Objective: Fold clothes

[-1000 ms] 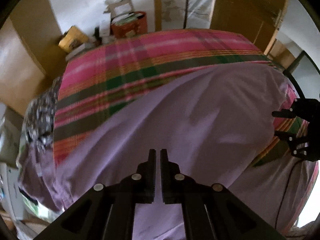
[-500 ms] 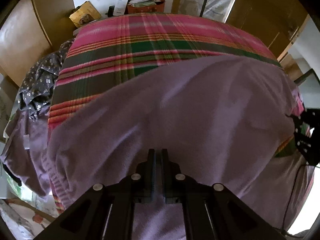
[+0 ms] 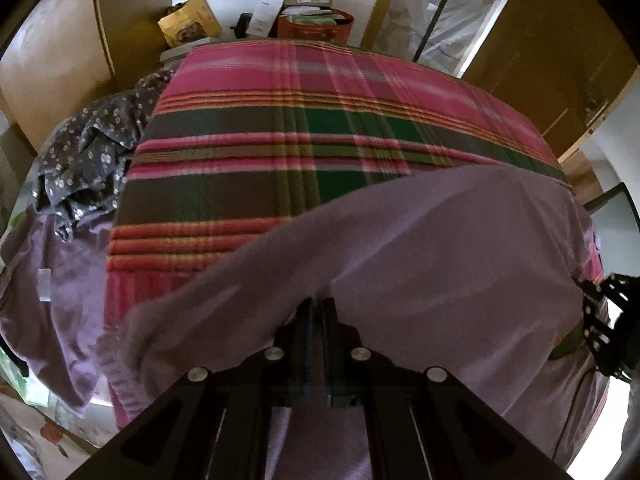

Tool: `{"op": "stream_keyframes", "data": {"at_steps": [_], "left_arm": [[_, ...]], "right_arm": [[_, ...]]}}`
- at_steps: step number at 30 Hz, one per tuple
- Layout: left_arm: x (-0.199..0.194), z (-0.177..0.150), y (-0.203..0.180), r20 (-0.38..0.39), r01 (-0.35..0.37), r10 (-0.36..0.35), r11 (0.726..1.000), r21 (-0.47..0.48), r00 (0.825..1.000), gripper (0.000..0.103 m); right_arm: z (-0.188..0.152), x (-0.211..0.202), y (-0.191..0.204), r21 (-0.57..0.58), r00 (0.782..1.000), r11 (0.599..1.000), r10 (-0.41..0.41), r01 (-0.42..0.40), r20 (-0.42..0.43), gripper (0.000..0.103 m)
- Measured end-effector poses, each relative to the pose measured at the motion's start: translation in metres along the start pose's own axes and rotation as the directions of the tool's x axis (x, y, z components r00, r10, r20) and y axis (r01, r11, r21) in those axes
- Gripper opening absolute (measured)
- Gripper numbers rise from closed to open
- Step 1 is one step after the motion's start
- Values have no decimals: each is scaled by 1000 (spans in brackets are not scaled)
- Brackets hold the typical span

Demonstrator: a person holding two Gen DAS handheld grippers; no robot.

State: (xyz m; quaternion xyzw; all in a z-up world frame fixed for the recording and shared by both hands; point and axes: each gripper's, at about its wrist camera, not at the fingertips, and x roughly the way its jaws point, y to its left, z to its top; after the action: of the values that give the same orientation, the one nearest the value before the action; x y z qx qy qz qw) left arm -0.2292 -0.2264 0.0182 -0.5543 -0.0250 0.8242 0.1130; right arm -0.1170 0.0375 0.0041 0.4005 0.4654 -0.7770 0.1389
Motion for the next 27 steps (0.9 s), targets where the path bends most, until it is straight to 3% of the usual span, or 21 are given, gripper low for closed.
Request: {"op": "stream_keyframes", "data": {"at_steps": [2, 8, 15, 18, 27], "left_arm": [[1, 4, 6, 6, -6, 6, 1000, -2, 1000, 4], [-1, 12, 20, 11, -19, 19, 1000, -15, 1000, 4], [-19, 11, 35, 35, -41, 42, 999, -36, 998, 5], [-35, 4, 52, 28, -13, 15, 998, -69, 999, 5], [-110, -51, 80, 62, -123, 130, 986, -109, 990, 6]], "right_arm": [[0, -4, 0, -7, 1000, 1000, 6, -6, -3, 12], [-4, -12, 2, -32, 999, 999, 10, -11, -34, 14], [-11, -32, -7, 100, 1000, 995, 30, -30, 1, 15], [-14, -47, -5, 159, 998, 986, 49, -54, 37, 15], [-7, -111, -14, 374, 968, 911, 88, -175, 236, 21]]}}
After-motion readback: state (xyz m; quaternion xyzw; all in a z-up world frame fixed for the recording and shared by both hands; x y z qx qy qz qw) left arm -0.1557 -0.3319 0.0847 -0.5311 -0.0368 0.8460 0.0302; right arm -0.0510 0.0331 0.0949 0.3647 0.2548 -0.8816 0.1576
